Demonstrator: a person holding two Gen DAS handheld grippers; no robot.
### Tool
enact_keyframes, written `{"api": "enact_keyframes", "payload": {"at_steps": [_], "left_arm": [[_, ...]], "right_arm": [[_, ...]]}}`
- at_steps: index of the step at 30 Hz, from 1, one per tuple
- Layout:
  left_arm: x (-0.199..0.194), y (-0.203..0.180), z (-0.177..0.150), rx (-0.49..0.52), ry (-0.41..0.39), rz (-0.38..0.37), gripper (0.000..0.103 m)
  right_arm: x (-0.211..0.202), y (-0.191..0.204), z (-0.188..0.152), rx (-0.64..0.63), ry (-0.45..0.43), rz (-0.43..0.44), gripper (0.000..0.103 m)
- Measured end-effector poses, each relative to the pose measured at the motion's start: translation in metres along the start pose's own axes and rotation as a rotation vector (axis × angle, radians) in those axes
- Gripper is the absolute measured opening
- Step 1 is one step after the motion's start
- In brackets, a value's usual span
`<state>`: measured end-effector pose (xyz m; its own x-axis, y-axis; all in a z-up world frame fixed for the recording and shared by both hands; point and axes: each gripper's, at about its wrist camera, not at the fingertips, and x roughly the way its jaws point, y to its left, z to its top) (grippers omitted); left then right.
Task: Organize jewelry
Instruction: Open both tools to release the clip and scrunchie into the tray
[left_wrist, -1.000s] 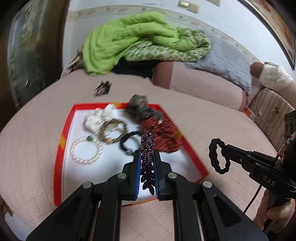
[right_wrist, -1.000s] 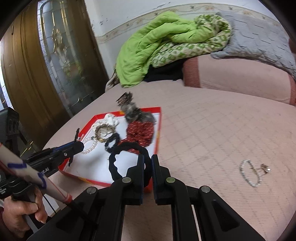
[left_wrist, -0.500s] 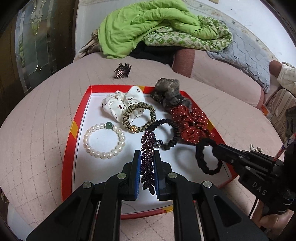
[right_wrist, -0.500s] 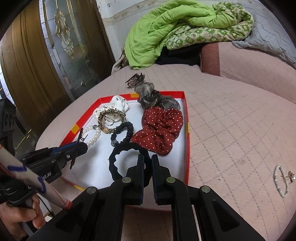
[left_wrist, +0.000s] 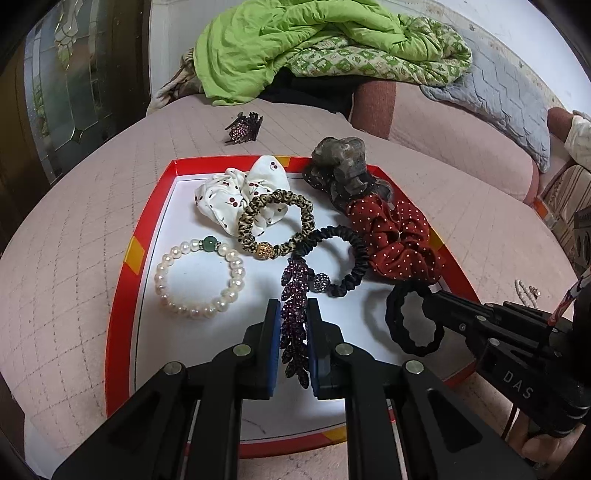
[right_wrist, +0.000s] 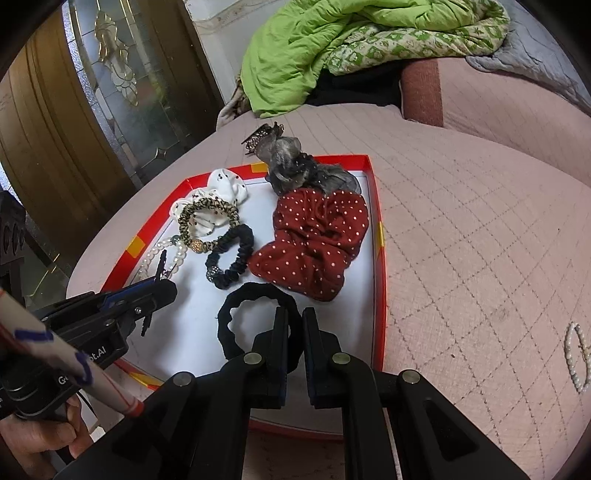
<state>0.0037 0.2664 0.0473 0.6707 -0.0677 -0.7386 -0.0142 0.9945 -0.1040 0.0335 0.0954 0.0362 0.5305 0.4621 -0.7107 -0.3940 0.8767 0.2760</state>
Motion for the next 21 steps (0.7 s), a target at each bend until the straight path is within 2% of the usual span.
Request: {"api": "enact_keyframes", "payload": {"at_steps": [14, 18, 21], "left_arm": [[0.0049, 0.0010, -0.0016, -0.008, 0.023, 0.020, 0.013], [0.0051, -0.0007, -0.0020, -0.002, 0.022, 0.027, 0.021], [0.0042, -0.0005, -0.0019, -0.002, 0.016, 0.031, 0.022]], "right_arm": [[0.0054, 0.0006, -0.0031, -0.005, 0.022, 0.003, 0.009], [0.0052, 0.0006, -0.0032, -0.005, 0.023, 0.004, 0.010], [0.0047, 0.0005, -0.0033, -0.004, 0.022, 0.006, 0.011]]}}
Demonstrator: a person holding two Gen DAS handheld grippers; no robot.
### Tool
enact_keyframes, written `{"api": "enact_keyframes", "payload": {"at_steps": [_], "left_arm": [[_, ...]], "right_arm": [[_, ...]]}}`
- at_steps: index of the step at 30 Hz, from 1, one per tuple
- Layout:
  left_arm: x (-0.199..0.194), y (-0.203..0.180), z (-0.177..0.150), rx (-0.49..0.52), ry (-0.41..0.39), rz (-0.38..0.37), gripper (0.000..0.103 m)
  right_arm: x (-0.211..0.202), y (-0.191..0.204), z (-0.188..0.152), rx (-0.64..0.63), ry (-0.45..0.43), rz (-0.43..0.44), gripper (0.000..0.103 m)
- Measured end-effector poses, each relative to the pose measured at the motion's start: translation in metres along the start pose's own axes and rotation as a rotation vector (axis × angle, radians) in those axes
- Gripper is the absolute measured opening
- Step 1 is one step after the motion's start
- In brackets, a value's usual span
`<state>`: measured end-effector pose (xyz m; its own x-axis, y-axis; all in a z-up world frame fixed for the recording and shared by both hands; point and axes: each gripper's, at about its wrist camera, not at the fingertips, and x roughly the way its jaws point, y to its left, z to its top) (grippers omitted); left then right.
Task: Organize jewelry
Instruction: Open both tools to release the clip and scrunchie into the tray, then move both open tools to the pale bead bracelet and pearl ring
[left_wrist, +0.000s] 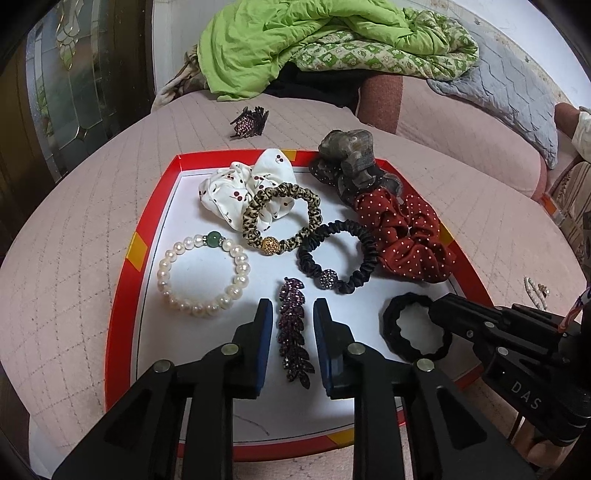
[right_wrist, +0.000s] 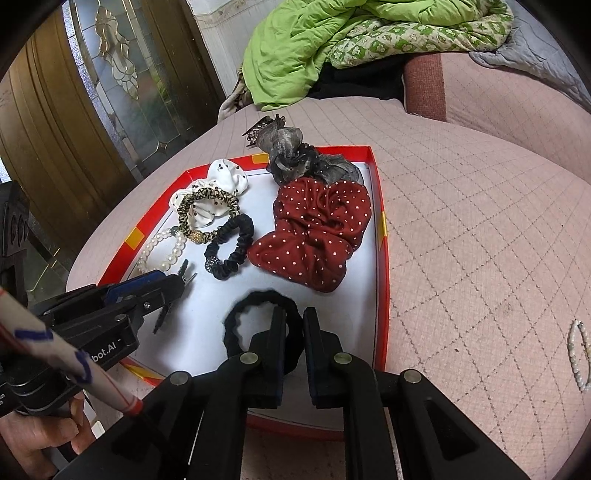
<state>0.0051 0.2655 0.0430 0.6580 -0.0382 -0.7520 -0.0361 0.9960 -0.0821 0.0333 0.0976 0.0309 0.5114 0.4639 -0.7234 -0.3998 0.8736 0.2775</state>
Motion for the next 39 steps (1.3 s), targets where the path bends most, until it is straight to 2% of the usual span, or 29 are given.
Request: {"api": "enact_keyframes", "payload": {"at_steps": [4, 8, 12, 16, 23, 28, 31, 35, 39], "left_arm": [[0.000, 0.000, 0.000, 0.003, -0.004, 0.003, 0.022], [-0.002, 0.000, 0.001, 0.003, -0.021, 0.008, 0.028], [-0.013, -0.005, 0.005, -0.004, -0.075, -0.003, 0.028], [-0.027, -0.023, 0.007, 0.033, -0.146, -0.032, 0.029], [-0.040, -0.073, 0.001, 0.133, -0.168, -0.142, 0.030], [-0.043, -0.115, -0.005, 0.189, -0.149, -0.221, 0.032], [-0.040, -0.142, -0.009, 0.220, -0.125, -0.264, 0.032], [-0.036, -0.172, -0.016, 0.270, -0.095, -0.309, 0.032], [-0.030, -0.193, -0.024, 0.314, -0.066, -0.335, 0.032]], "right_arm": [[-0.003, 0.001, 0.001, -0.002, -0.007, 0.004, 0.013], [-0.011, 0.001, 0.003, -0.003, -0.029, 0.017, 0.013], [-0.026, -0.002, 0.007, 0.002, -0.077, 0.040, 0.014], [-0.053, -0.019, 0.010, 0.040, -0.141, 0.033, 0.020], [-0.099, -0.096, 0.006, 0.197, -0.192, -0.076, 0.021], [-0.130, -0.182, -0.013, 0.358, -0.166, -0.217, 0.021], [-0.140, -0.232, -0.027, 0.454, -0.117, -0.289, 0.021], [-0.148, -0.278, -0.045, 0.562, -0.079, -0.292, 0.021], [-0.142, -0.282, -0.045, 0.558, -0.063, -0.247, 0.022]]}}
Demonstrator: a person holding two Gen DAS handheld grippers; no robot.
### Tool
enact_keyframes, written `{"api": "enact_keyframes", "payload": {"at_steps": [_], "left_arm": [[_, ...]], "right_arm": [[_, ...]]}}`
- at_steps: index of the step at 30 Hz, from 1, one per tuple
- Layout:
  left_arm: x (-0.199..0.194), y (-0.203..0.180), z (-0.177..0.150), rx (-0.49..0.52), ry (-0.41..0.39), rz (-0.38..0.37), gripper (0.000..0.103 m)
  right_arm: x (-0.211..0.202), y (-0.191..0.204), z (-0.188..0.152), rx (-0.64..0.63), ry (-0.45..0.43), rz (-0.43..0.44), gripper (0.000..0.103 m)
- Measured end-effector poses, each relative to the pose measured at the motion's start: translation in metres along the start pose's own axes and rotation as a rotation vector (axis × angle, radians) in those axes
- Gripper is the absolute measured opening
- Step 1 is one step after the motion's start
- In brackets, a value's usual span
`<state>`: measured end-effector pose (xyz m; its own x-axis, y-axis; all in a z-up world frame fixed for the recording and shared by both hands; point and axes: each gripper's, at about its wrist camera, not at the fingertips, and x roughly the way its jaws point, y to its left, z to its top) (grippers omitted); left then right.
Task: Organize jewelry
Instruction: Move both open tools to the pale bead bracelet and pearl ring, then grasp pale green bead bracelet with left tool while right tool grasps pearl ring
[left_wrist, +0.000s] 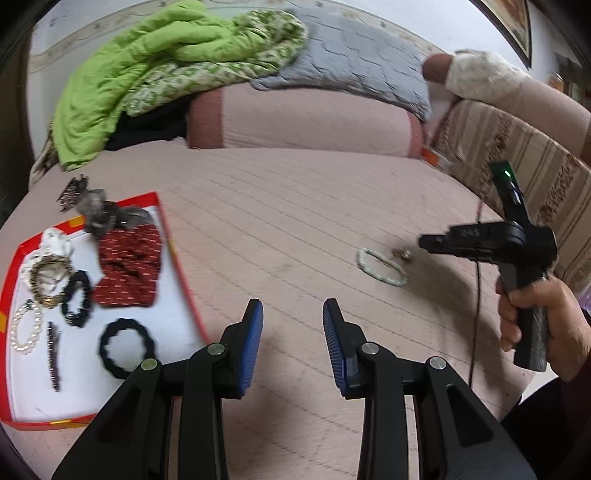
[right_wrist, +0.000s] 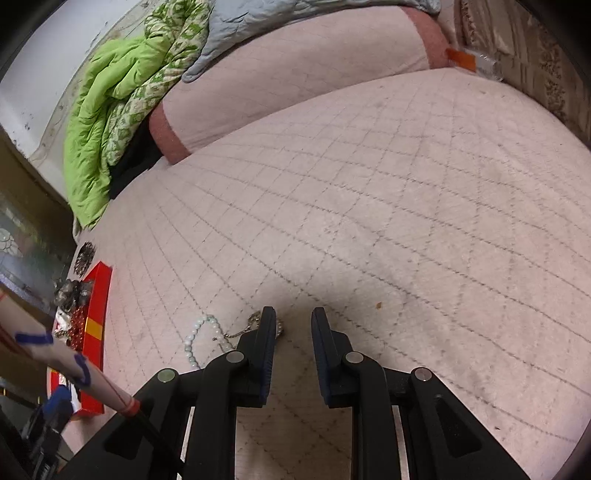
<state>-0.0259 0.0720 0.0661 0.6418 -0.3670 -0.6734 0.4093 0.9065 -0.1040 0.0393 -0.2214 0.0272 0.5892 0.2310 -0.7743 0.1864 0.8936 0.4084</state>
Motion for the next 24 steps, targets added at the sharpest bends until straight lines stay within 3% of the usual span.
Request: {"api": "enact_keyframes", "payload": {"at_steps": [6, 15, 24], "left_arm": [[0.014, -0.012, -0.003, 0.023, 0.050, -0.031, 0.034], [0.047, -0.020, 0.016, -0.028, 0.102, -0.098, 0.036], [0.108, -0.050, 0.036, -0.075, 0.211, -0.169, 0.036]], "right_arm": [[0.024, 0.009, -0.004, -0.078, 0.058, 0.000, 0.024], [0.032, 0.043, -0.017, -0.366, 0.044, -0.163, 0.023], [-0.004, 0.019, -0.002, -0.246, -0.059, -0.132, 0.022]]}}
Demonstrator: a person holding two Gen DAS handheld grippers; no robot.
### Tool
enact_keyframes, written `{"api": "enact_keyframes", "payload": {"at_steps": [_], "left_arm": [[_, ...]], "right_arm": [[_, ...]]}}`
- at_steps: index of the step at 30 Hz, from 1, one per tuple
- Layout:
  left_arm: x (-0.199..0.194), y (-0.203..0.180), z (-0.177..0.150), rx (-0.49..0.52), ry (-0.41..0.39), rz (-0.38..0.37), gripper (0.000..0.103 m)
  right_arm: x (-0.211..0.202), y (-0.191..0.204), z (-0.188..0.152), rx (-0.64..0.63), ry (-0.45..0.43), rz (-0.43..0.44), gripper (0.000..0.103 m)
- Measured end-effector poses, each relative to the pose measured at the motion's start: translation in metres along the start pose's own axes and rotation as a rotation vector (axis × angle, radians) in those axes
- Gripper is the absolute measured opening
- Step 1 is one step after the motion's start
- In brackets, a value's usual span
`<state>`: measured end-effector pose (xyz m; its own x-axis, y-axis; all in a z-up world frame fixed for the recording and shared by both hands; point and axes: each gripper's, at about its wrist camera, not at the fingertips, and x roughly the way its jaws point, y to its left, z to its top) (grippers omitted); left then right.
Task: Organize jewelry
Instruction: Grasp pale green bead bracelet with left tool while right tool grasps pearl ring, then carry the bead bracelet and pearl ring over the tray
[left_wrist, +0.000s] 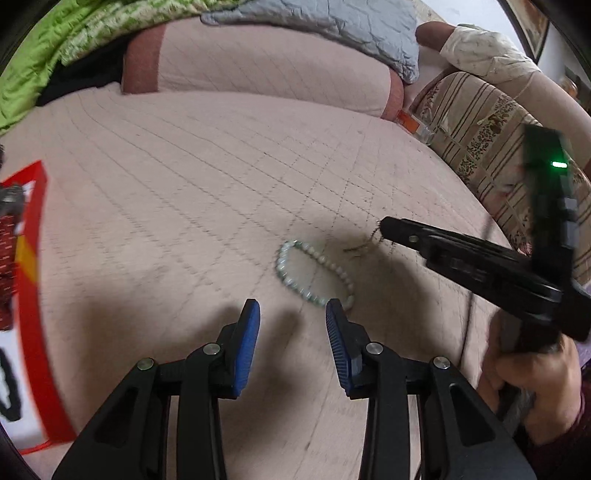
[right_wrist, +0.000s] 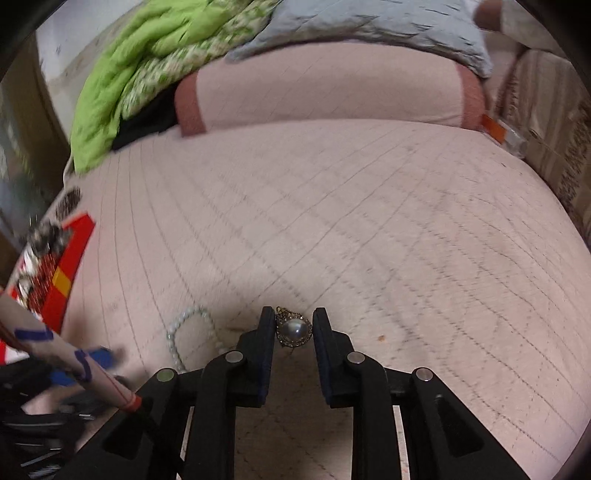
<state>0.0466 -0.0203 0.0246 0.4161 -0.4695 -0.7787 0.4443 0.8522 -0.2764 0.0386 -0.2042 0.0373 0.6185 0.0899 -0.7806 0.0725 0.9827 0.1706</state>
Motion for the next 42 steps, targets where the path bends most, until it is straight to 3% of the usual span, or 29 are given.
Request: {"api": "enact_keyframes", "payload": {"at_steps": [4, 7, 10, 16, 22, 42], "left_arm": [[0.028, -0.001, 0.011, -0.004, 0.050, 0.056, 0.035], [0.039, -0.006, 0.018, 0.049, 0.052, 0.152, 0.018], [0.045, -0.007, 0.020, 0.076, 0.033, 0.198, 0.006], [0.019, -0.006, 0.007, 0.071, -0.071, 0.130, 0.005], [-0.022, -0.013, 0.002, 0.105, -0.156, 0.121, 0.005], [-0.112, 0.022, -0.011, 0.010, -0.285, 0.113, 0.005]], "right_arm": [[-0.007, -0.004, 0.005, 0.043, -0.023, 0.048, 0.022], [-0.012, -0.003, 0.008, 0.051, -0.039, 0.070, 0.022], [-0.014, -0.002, 0.011, 0.068, -0.051, 0.093, 0.022], [-0.021, -0.005, 0.014, 0.103, -0.078, 0.124, 0.022], [-0.028, -0.001, 0.015, 0.110, -0.102, 0.153, 0.022], [-0.033, 0.038, 0.014, 0.062, -0.114, 0.262, 0.022]]}}
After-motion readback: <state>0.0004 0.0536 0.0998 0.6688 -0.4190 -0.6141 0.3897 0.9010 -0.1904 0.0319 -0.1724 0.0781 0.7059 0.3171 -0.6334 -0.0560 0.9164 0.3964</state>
